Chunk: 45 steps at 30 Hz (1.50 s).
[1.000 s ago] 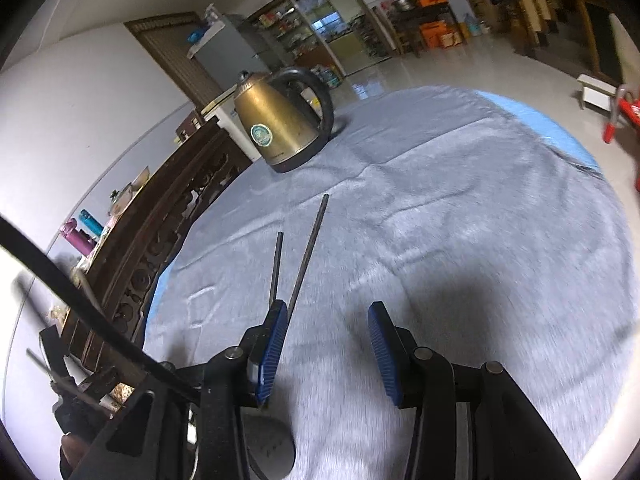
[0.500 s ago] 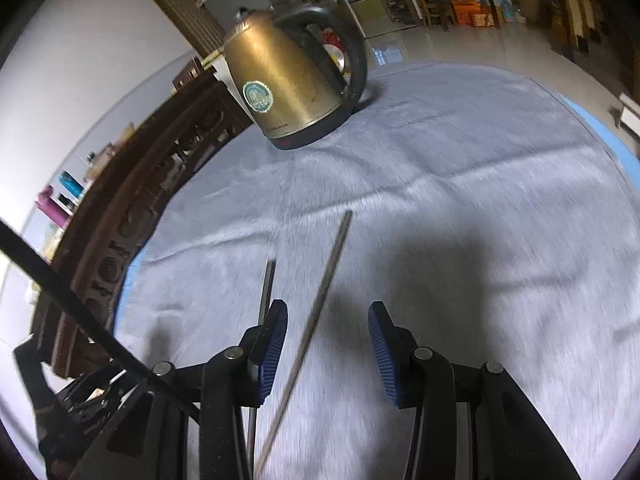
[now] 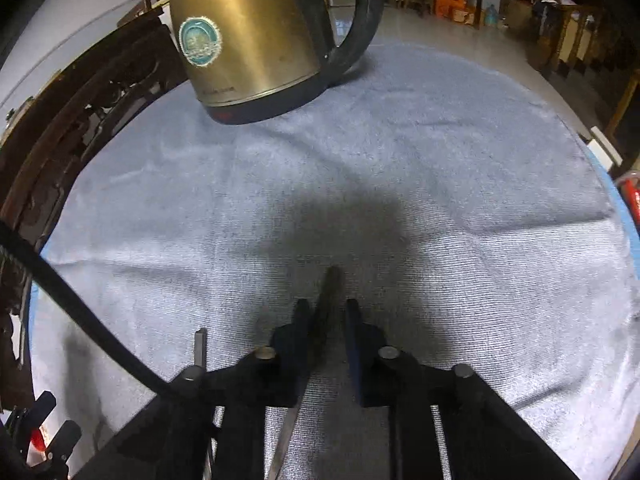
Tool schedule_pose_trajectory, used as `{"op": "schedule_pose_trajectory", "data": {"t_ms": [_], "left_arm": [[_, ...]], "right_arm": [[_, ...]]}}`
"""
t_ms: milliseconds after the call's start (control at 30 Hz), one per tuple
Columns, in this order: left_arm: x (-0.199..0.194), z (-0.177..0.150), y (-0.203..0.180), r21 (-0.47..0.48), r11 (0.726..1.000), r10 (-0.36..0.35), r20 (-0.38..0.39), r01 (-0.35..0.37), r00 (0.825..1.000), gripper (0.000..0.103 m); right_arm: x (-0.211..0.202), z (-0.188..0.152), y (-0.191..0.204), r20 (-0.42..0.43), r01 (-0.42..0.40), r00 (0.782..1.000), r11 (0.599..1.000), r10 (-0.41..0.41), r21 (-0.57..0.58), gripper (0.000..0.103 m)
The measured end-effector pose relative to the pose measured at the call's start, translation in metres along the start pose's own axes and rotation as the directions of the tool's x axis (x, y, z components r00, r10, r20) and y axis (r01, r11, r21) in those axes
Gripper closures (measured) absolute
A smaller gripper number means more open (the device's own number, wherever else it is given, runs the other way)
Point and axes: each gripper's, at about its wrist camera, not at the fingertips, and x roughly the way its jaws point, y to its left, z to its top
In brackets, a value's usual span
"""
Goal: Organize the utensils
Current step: 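Grasp a dark chopstick with the right tool while the left tool grasps another, then lift the chopsticks upright with both tools and carry them toward the cup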
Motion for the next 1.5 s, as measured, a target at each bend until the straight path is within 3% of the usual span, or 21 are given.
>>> {"op": "schedule_pose_trajectory", "data": {"t_ms": [167,333,433,500,633,700,733,900,1000,1200,1333,1500], "left_arm": [[0.02,0.027,-0.031,0.056,0.995,-0.077,-0.015,0.078,0.997,0.041],[0.045,0.047,-0.072,0.124,0.972,-0.194,-0.058,0.199,0.979,0.041],[0.059,0.054,-0.095,0.181,0.958,-0.209,-0.086,0.222,0.974,0.043],[0.07,0.058,-0.106,0.202,0.952,-0.208,-0.116,0.228,0.971,0.056],[0.077,0.063,-0.116,0.211,0.951,-0.203,-0.119,0.225,0.972,0.065],[0.078,0.064,-0.116,0.208,0.953,-0.198,-0.12,0.22,0.973,0.086],[0.08,0.065,-0.115,0.205,0.952,-0.202,-0.126,0.225,0.971,0.091],[0.075,0.059,-0.111,0.204,0.954,-0.198,-0.116,0.219,0.973,0.095],[0.068,0.052,-0.102,0.211,0.957,-0.182,-0.095,0.198,0.979,0.097],[0.033,0.042,-0.061,0.121,0.978,-0.175,0.008,0.173,0.985,0.097],[-0.001,0.032,-0.034,0.061,0.986,-0.163,0.087,0.158,0.983,0.098],[-0.052,0.01,-0.002,0.0,0.991,-0.133,0.21,0.136,0.969,0.098]], "right_arm": [[-0.006,-0.013,-0.005,0.023,0.007,1.0,0.999,-0.006,-0.042,0.095],[-0.019,-0.032,-0.034,0.043,-0.025,0.999,0.999,0.026,-0.026,0.095],[-0.026,-0.042,-0.047,0.031,-0.039,0.999,0.999,0.04,-0.021,0.094],[-0.029,-0.047,-0.053,0.022,-0.045,0.999,0.999,0.045,-0.022,0.094],[-0.036,-0.057,-0.061,-0.01,-0.052,0.999,0.998,0.052,-0.02,0.094],[-0.039,-0.059,-0.061,-0.05,-0.048,0.998,0.998,0.047,-0.03,0.094],[-0.039,-0.059,-0.061,-0.07,-0.044,0.997,0.998,0.041,-0.034,0.093],[-0.037,-0.058,-0.051,-0.079,-0.006,0.997,0.998,0.0,-0.068,0.092],[-0.041,-0.064,-0.048,-0.049,0.007,0.999,0.996,-0.011,-0.084,0.093],[-0.073,-0.077,-0.068,0.048,-0.069,0.996,0.998,0.069,0.006,0.093],[-0.113,-0.092,-0.079,0.175,-0.099,0.98,0.995,0.092,0.033,0.094],[-0.159,-0.117,-0.089,0.298,-0.121,0.95,0.99,0.094,0.073,0.094]]}}
